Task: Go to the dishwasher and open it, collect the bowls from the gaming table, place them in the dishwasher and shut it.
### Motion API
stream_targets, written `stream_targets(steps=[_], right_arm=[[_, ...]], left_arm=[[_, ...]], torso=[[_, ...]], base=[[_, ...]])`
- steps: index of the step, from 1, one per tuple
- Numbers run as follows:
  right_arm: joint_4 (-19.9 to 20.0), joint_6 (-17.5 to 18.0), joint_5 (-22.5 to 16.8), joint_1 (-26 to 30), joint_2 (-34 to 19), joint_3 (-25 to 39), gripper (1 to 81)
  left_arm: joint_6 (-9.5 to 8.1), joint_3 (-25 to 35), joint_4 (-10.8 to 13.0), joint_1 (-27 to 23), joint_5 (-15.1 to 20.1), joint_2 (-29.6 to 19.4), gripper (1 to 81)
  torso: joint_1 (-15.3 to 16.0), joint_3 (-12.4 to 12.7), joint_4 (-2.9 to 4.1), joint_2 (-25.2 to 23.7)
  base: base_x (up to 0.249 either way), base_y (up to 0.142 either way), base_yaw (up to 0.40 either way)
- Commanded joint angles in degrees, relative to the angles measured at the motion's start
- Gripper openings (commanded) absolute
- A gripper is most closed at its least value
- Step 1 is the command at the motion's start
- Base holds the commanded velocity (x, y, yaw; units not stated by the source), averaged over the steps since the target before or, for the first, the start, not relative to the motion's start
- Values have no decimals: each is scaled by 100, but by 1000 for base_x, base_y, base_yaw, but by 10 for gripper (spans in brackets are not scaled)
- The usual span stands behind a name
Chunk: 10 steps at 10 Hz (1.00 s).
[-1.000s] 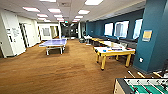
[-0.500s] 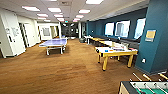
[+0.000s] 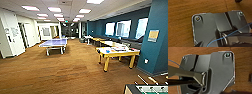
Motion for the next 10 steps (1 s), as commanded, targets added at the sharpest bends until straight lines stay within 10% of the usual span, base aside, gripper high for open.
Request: stream_targets(steps=[1, 10], right_arm=[[35, -9, -251, 302, -58, 12, 811], [44, 9, -251, 302, -57, 12, 811]], left_arm=[[14, -5, -39, -325, 252, -37, 811], [14, -5, -31, -307, 244, -19, 811]], torso=[[0, 0, 0, 0], [0, 0, 0, 0]], base=[[136, 0, 0], [160, 0, 0]])
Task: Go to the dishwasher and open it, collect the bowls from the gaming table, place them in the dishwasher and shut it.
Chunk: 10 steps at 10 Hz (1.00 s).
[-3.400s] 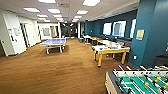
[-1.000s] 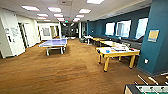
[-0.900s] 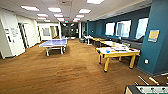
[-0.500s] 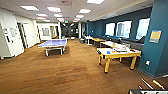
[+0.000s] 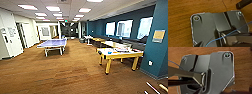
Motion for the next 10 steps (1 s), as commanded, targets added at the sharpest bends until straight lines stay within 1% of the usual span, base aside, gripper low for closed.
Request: stream_targets(steps=[1, 10], right_arm=[[41, 6, -251, 290, -47, 6, 811], [41, 6, -243, 290, -20, -30, 811]], left_arm=[[14, -11, -31, -331, 251, -33, 811], [14, -11, -22, -323, 251, 11, 811]], torso=[[0, 0, 0, 0], [-2, 0, 0, 0]], base=[[189, 0, 0], [191, 0, 0]])
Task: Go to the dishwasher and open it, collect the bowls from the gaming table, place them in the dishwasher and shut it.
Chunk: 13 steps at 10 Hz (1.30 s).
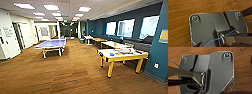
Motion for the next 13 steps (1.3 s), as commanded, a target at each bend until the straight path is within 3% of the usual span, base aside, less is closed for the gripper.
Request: stream_targets(steps=[1, 13], right_arm=[[39, 6, -253, 288, -29, -4, 811], [30, 6, -253, 288, -2, -13, 811]], left_arm=[[14, -11, -22, -318, 253, -50, 811], [32, -11, -22, -300, 244, -23, 811]], torso=[[0, 0, 0, 0], [-2, 0, 0, 0]], base=[[191, 0, 0], [191, 0, 0]])
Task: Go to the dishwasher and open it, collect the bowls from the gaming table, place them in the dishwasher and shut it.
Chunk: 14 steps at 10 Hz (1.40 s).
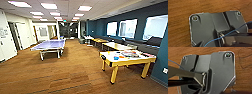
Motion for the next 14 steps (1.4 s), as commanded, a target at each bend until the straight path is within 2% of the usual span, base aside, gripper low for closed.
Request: stream_targets(steps=[1, 14], right_arm=[[22, 6, -251, 290, -51, -2, 811], [30, 6, -251, 299, -60, -28, 811]], left_arm=[[28, -6, -22, -307, 246, -42, 811], [28, -76, -31, -299, 246, -42, 811]], torso=[[0, 0, 0, 0], [2, 0, 0, 0]], base=[[191, 0, 0], [193, 0, 0]])
